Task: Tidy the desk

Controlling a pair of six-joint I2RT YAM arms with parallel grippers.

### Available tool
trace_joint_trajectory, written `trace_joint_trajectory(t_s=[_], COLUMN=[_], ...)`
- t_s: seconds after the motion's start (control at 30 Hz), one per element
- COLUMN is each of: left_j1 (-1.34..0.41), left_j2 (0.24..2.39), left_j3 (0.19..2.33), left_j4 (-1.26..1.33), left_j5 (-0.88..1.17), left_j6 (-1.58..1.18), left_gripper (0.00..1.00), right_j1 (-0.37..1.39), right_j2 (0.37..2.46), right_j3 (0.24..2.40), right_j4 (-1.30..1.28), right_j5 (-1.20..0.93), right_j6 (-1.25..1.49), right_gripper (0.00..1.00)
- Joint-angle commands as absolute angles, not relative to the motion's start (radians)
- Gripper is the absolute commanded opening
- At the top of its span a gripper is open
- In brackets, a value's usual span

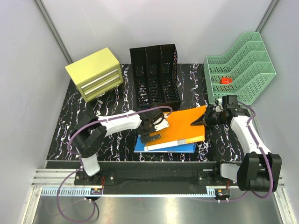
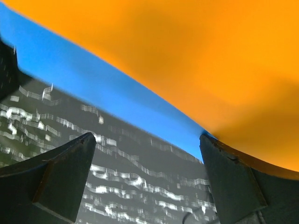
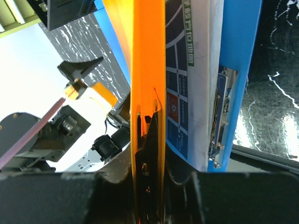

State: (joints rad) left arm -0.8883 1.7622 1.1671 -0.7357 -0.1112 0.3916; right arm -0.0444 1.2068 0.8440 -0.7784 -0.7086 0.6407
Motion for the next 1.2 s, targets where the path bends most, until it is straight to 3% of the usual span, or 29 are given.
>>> trace_joint_trajectory(t_s=[0.0,0.2,0.3,0.43,0.9,0.97,1.03,1.17], left_j1=[-0.884,-0.884,-0.885,-0.885,-0.884,-0.884,-0.884,-0.881], left_j2=[1.825,1.887,1.913,1.927,1.917,1.913,1.91,1.893], left_j3=[1.203,1.172,1.157,1.15,1.143,1.144,1.146,1.141], left_j4=[-0.615,-0.581,-0.566,-0.56,-0.555,-0.557,-0.557,-0.558], left_j5=[-0.08,-0.075,-0.075,-0.066,-0.071,-0.074,-0.077,-0.087], left_j6=[0.37,0.388,0.39,0.39,0.397,0.397,0.396,0.391], left_gripper=[0.99,0.99,0.99,0.99,0.99,0.99,0.99,0.99], right_j1=[-0.037,-0.037,-0.037,-0.038,-0.04,-0.04,-0.04,-0.04], right_j2=[1.183,1.18,1.172,1.163,1.164,1.167,1.164,1.154], right_j3=[0.847,0.848,0.856,0.854,0.951,0.953,0.954,0.985], right_j4=[-0.758,-0.781,-0.807,-0.83,-0.925,-0.925,-0.922,-0.923], right_j5=[-0.758,-0.746,-0.742,-0.716,-0.669,-0.67,-0.667,-0.676], right_j6=[0.647,0.624,0.597,0.584,0.554,0.555,0.558,0.568], right_gripper=[0.0,0.02,0.11,0.16,0.22,0.16,0.02,0.0])
